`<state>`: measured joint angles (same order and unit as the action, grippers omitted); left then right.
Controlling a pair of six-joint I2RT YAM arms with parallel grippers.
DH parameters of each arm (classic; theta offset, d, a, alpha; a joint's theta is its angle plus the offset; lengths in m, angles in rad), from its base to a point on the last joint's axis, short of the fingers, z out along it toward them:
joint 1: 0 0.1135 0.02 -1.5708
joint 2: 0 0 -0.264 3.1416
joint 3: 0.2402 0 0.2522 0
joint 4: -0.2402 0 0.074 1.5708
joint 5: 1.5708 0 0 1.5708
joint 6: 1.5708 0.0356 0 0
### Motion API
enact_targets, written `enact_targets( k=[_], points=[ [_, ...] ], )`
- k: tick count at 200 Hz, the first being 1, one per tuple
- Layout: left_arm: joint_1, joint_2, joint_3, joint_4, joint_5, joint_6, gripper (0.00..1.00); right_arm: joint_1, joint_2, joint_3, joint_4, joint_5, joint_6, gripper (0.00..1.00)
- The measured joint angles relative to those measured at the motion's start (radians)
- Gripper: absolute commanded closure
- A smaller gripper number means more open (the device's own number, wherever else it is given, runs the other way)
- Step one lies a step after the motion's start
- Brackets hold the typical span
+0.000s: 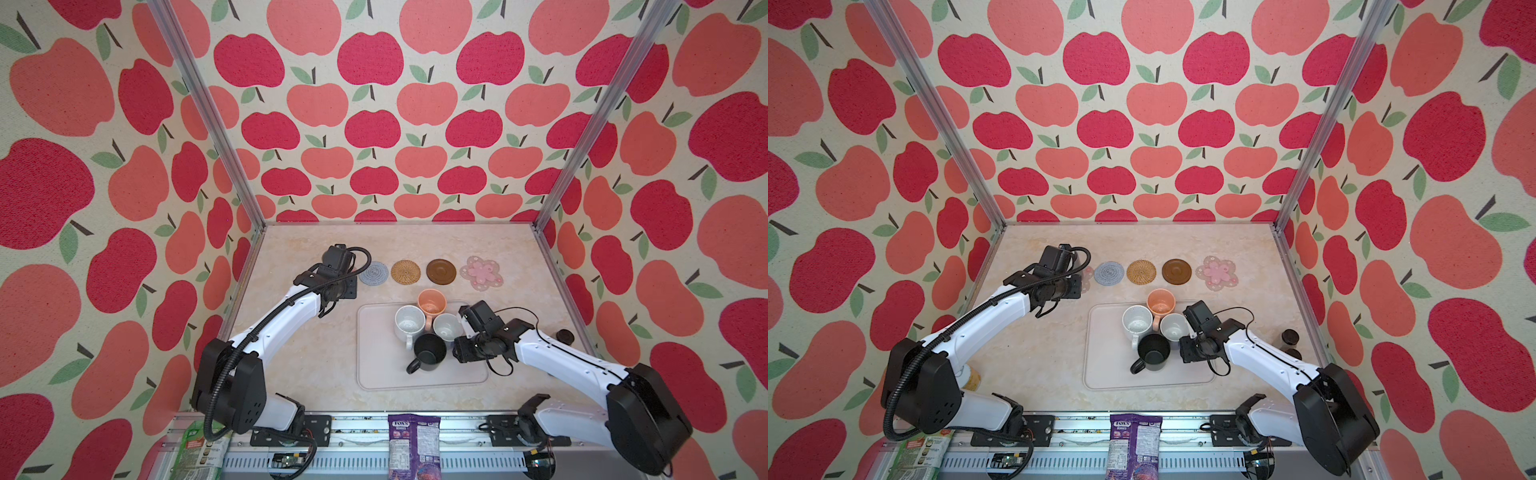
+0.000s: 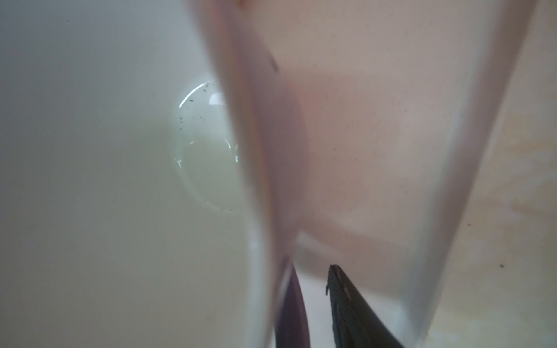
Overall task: Place cups on coasters
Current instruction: Pick up the cup from the tray.
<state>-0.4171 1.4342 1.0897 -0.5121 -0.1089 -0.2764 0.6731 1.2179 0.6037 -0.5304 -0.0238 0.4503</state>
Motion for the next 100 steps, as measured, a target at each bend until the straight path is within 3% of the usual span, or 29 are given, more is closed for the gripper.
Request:
enact_targets(
  k=[100],
  points=[
    [-0.012, -0.003, 0.0, 0.0, 0.0, -0.004, 0.54, 0.013, -0.106, 0.006, -0.008, 0.049, -0.023, 0.59]
  ],
)
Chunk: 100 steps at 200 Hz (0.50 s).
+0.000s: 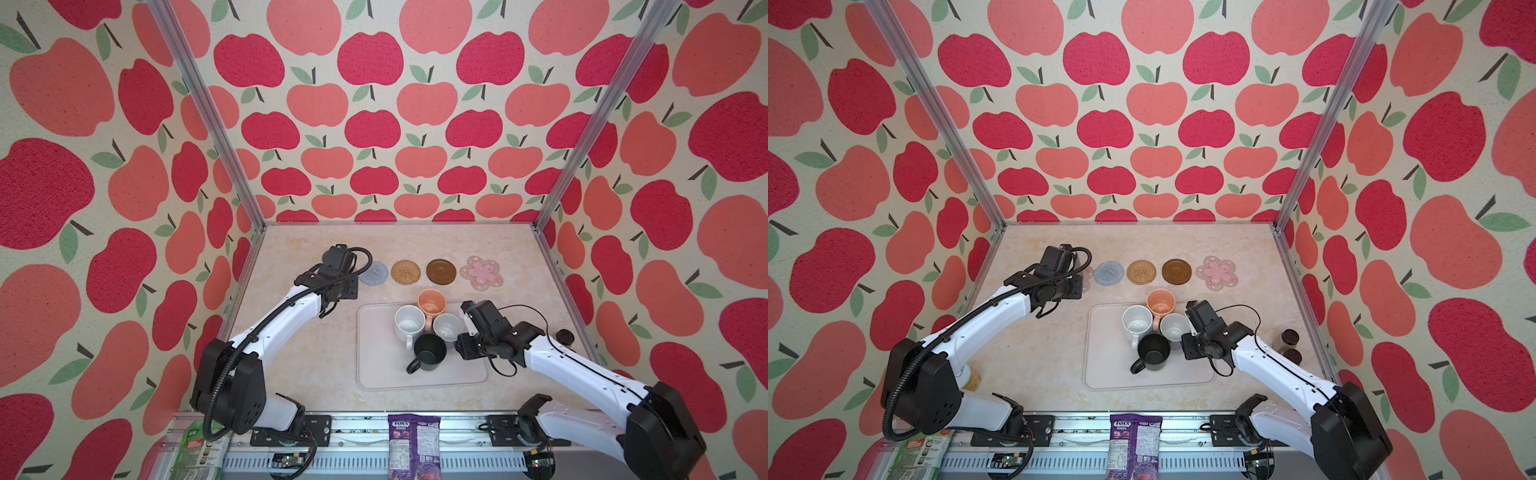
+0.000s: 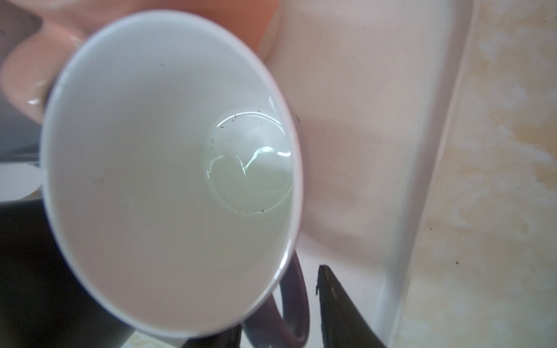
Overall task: Place cups on coasters
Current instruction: Pick up the cup from the tray.
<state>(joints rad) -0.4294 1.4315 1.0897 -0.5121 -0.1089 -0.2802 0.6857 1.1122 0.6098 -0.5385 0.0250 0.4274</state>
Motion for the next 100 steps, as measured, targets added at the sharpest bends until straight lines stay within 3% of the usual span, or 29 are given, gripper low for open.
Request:
enact_targets(
  k=[100],
  points=[
    [-0.005, -0.05, 0.0, -0.004, -0.011, -0.016, 0.54, 0.002, 0.024, 0.0, 0.006, 0.0, -0.023, 0.75]
  ],
)
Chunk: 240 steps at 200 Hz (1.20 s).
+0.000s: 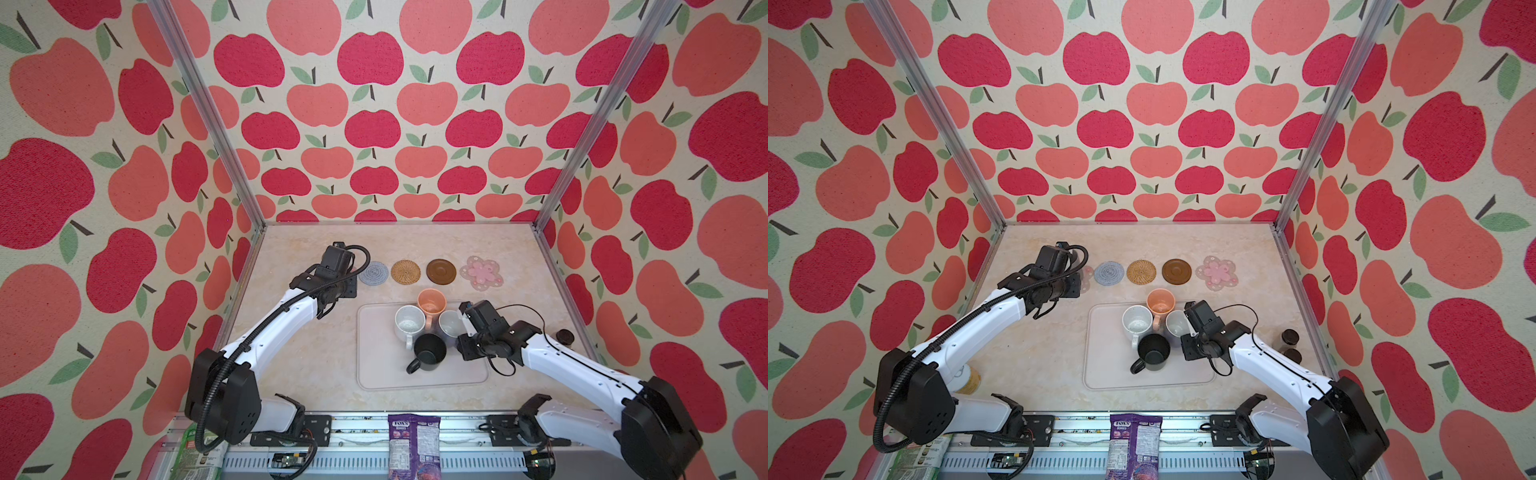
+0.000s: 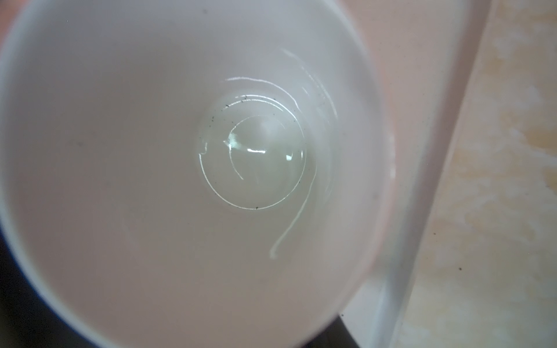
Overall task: Place cups on coasters
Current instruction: Pick up the cup from the tray.
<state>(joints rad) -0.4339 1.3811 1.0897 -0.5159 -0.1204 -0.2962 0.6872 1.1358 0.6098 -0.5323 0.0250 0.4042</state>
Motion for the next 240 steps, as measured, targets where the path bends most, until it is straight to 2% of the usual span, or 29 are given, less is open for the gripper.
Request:
enact_targets(
  k=[113, 240],
  points=[
    [-0.01, 0.0, 0.0, -0.005, 0.0, -0.002, 0.54, 0.0, -0.039, 0.0, -0.035, 0.026, 0.009, 1.0],
    [-0.019, 0.001, 0.0, -0.006, 0.0, -0.003, 0.54, 0.0, -0.095, -0.003, -0.106, 0.152, 0.031, 1.0]
  ],
)
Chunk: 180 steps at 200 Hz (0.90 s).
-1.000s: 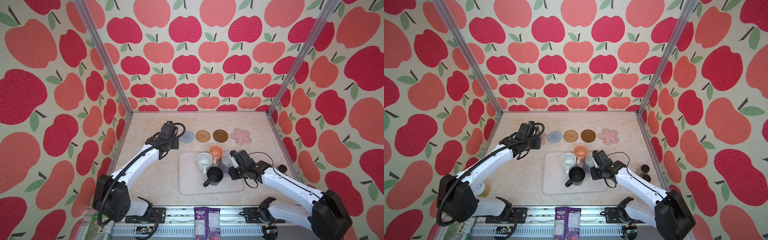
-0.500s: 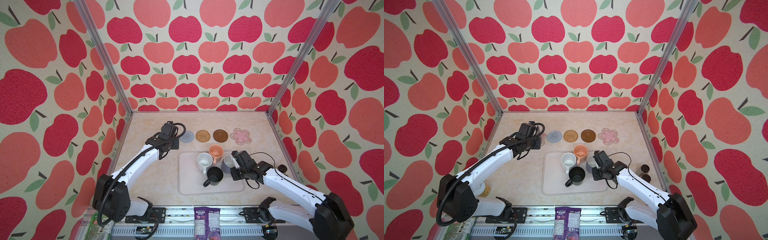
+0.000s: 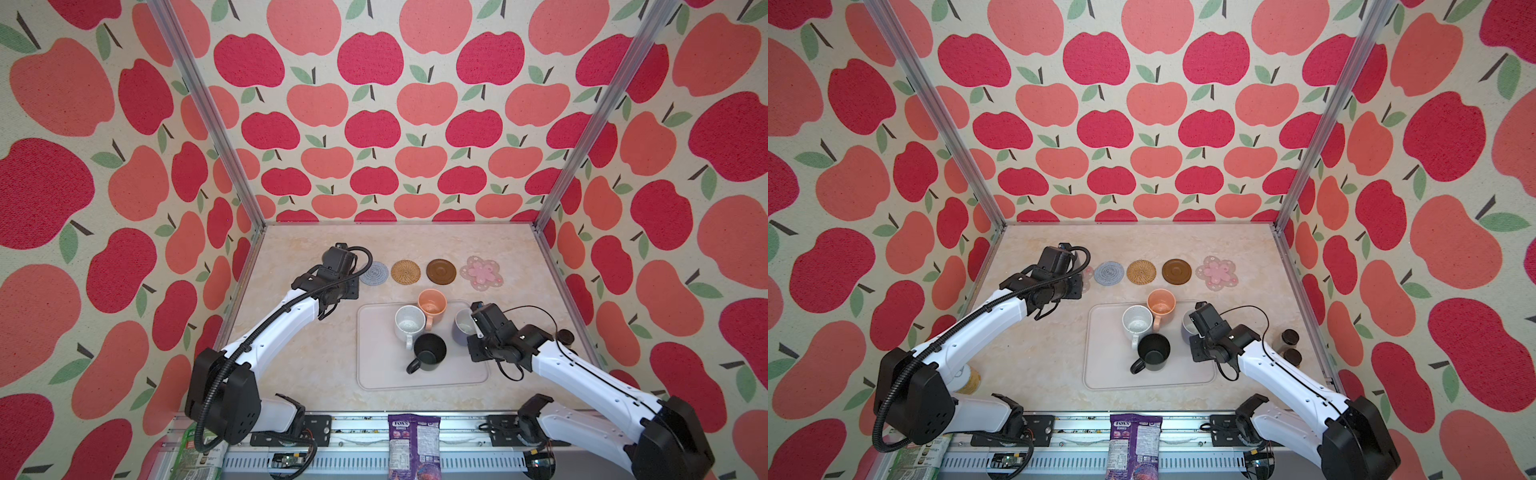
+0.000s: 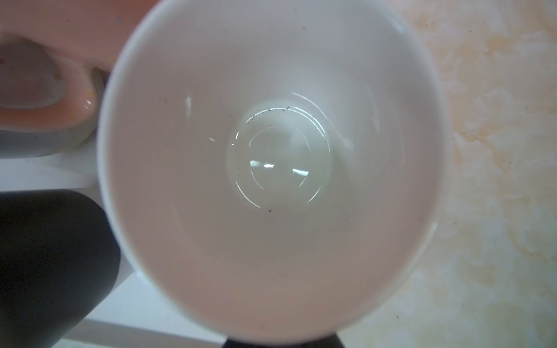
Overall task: Place cups on coasters
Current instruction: Pick up the cup from the tray.
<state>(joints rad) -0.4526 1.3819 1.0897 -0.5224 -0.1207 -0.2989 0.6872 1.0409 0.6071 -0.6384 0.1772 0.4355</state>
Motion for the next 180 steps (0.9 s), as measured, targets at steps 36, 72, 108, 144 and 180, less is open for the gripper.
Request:
enact_targets(
  k=[36, 72, 108, 144, 180],
  points=[
    [0.0, 0.013, 0.0, 0.003, 0.0, 0.0, 0.54, 0.0, 0.054, 0.024, 0.019, 0.025, -0.021, 1.0],
    [0.0, 0.046, 0.0, 0.004, 0.001, 0.0, 0.55, -0.003, 0.089, 0.105, 0.035, 0.068, -0.061, 1.0],
    [-0.003, 0.052, 0.002, 0.005, 0.0, 0.0, 0.55, -0.029, 0.091, 0.134, 0.059, 0.102, -0.081, 1.0],
    [-0.003, 0.052, 0.002, 0.011, 0.0, 0.0, 0.55, -0.08, 0.087, 0.134, 0.061, 0.134, -0.098, 1.0],
    [-0.003, 0.052, 0.008, 0.01, 0.0, 0.0, 0.55, -0.146, 0.077, 0.134, 0.088, 0.139, -0.132, 1.0]
  ],
)
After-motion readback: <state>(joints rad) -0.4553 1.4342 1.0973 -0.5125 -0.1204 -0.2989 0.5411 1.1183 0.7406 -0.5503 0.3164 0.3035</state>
